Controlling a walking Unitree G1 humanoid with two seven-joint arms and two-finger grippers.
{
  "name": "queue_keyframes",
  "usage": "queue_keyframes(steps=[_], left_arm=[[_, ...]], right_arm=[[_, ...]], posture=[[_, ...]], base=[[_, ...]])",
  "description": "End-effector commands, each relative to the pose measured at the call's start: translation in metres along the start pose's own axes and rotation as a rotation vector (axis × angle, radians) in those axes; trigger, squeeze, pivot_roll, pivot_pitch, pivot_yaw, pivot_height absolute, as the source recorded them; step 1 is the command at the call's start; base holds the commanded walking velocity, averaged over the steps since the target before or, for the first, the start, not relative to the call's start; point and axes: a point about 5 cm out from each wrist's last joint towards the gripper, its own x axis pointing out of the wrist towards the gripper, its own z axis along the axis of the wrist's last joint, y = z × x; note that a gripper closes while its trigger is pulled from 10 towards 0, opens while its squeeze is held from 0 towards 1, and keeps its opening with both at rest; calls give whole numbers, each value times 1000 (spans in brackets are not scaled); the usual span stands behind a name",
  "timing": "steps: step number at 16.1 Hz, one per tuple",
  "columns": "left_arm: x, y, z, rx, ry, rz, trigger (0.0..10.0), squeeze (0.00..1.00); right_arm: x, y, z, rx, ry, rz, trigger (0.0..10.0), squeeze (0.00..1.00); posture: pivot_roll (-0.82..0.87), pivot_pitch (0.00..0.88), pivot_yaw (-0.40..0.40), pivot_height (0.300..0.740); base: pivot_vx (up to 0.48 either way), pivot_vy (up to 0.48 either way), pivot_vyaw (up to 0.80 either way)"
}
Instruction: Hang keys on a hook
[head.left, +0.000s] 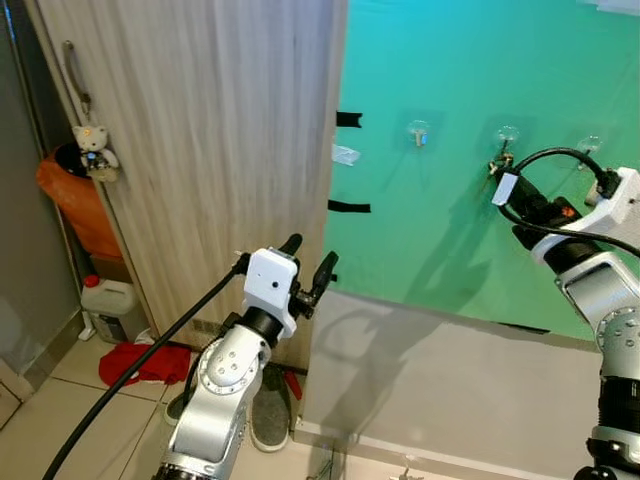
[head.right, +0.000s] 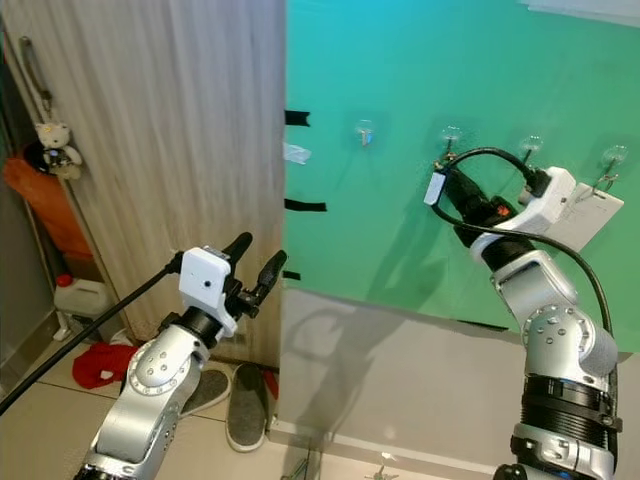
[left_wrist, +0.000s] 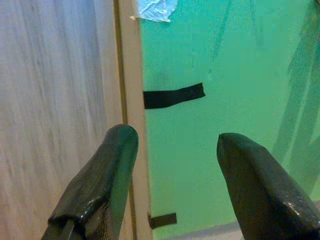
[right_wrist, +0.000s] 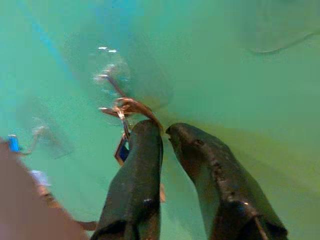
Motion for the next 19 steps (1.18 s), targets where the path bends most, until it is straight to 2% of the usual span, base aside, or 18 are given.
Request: queue_keyframes(steps=[1,4,5,8,9,10,11,12,13,14,15,17,18,19], left_arm=[[1,-3,4,7,-12,-11,10000,0],[1,-3,4,13,-13,-12,10000,0],[1,-3,5,19,-15,-14,10000,0],[0,-3,5,21,-15,-16,10000,0],[-1,-1,1,47,10,2,10000,0],[-2,-1,-2,49,34,9,10000,0],[-11,4,-20,119,162,22,10000,0],[-20,13,-27,60,203,82,10000,0],[-27,20,-32,-3,238,133,10000,0],[-32,24,-32,-82,232,180,10000,0],[-37,27,-31,-96,223,208,10000,0],[-52,30,-29,-45,214,210,10000,0],[-58,29,-32,-47,240,216,10000,0],[-58,31,-34,-68,257,239,10000,0]], right_arm=[[-7,-17,9,-21,-34,-109,10000,1000],[-8,-16,10,-216,-36,-127,10000,1000],[-7,-12,10,-353,-38,-128,10000,1000],[-10,-9,9,-467,-42,-114,10000,1000],[-23,-11,4,-643,-68,-176,10000,1000],[-28,-13,0,-690,-81,-206,10000,1000],[-62,-21,-33,-785,-23,-284,10000,420],[-84,-20,-55,-857,31,-271,10000,0],[-101,-17,-72,-905,71,-242,10000,0],[-113,-16,-83,-899,86,-248,10000,0],[-120,-16,-90,-860,95,-250,10000,0],[-127,-12,-95,-816,84,-236,10000,0],[-127,-16,-101,-719,114,-275,10000,0],[-124,-19,-108,-659,134,-283,10000,0]], posture=[[-77,0,-36,740],[-78,0,-31,740],[-80,0,-30,740],[-81,0,-33,740],[-81,0,-40,740],[-81,0,-50,740],[-77,0,-61,740],[-78,0,-59,740],[-81,0,-60,740],[-81,0,-57,740],[-85,0,-50,740],[-91,0,-49,740],[-84,0,-49,740],[-78,0,-48,740]], base=[[0,0,0],[0,0,0],[0,0,0],[0,0,0],[0,0,0],[0,0,0],[0,0,0],[0,0,0],[0,0,0],[0,0,0],[0,0,0],[0,0,0],[0,0,0],[0,458,0]])
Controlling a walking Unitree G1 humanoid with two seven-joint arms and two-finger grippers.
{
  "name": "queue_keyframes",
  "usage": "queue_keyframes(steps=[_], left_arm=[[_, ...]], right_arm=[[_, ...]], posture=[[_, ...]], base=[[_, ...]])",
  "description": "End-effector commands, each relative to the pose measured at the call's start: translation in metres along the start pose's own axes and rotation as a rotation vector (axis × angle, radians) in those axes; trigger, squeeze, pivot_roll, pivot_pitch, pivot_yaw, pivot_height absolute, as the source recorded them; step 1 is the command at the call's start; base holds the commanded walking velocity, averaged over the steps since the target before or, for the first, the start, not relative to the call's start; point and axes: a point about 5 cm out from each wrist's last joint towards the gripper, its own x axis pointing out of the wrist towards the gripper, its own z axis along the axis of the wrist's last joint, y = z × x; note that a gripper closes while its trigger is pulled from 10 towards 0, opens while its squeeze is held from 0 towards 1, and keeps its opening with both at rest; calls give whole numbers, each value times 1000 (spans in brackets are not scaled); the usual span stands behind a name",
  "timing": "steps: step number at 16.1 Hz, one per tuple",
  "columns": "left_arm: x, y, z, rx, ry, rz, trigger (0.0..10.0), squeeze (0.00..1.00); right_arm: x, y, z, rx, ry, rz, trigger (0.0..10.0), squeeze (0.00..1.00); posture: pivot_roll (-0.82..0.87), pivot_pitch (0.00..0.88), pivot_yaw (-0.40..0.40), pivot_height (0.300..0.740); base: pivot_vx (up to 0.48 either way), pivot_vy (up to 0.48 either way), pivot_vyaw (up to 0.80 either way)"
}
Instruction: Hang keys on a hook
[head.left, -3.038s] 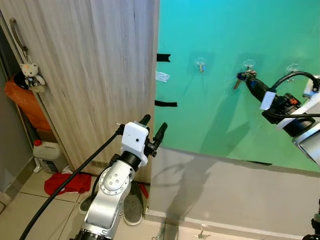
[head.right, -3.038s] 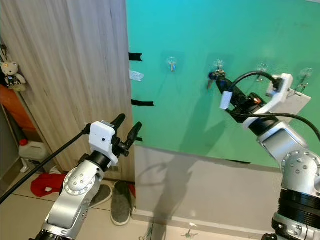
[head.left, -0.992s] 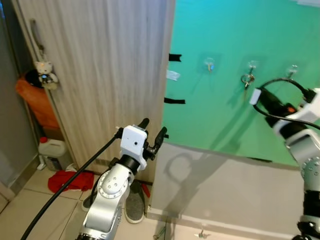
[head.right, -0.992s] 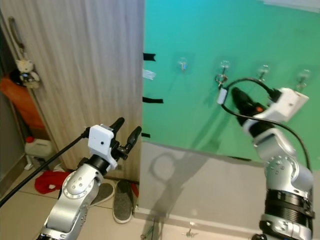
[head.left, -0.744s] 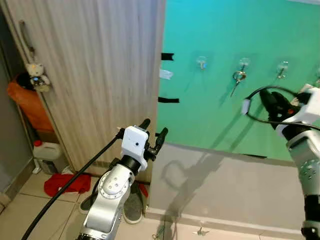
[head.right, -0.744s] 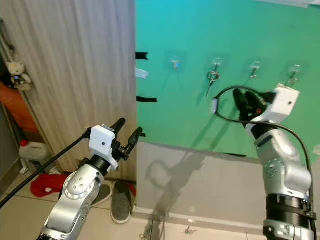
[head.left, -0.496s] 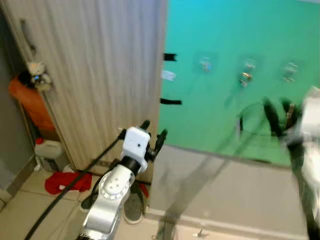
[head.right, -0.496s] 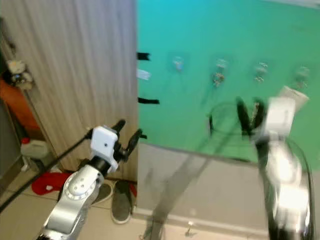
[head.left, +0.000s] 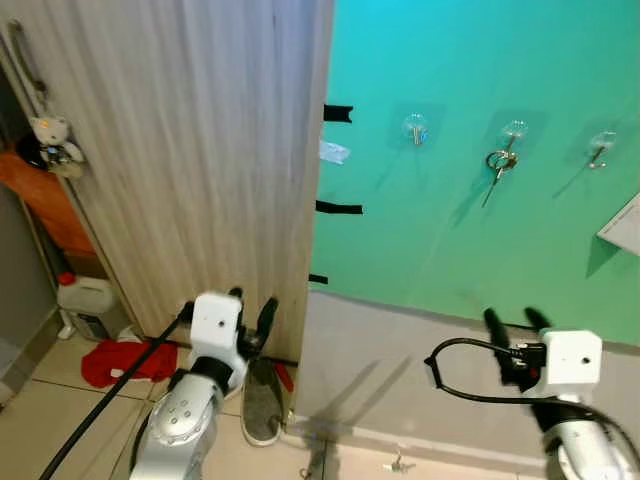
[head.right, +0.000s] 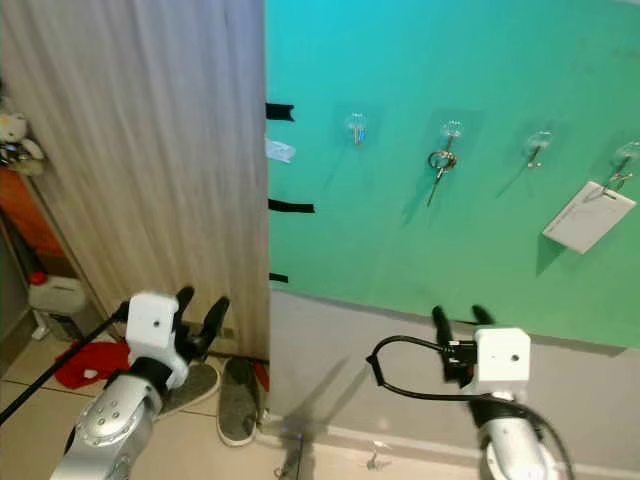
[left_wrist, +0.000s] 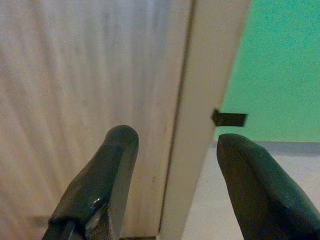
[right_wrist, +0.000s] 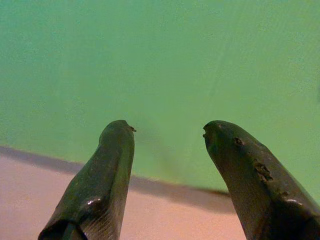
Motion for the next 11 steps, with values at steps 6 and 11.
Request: queue_keyframes(steps=[6,11], left_arm=[[18,10,6,23,19,93,10000,0],[23,12,13,71,-5,42,10000,0]], right_arm=[[25,14,-11,75,51,65,10000,0],[28,21,-15,61,45,57,10000,0]], posture=[[-56,0,-58,740],[-46,0,-37,740]], base=[[0,472,0],[0,480,0]])
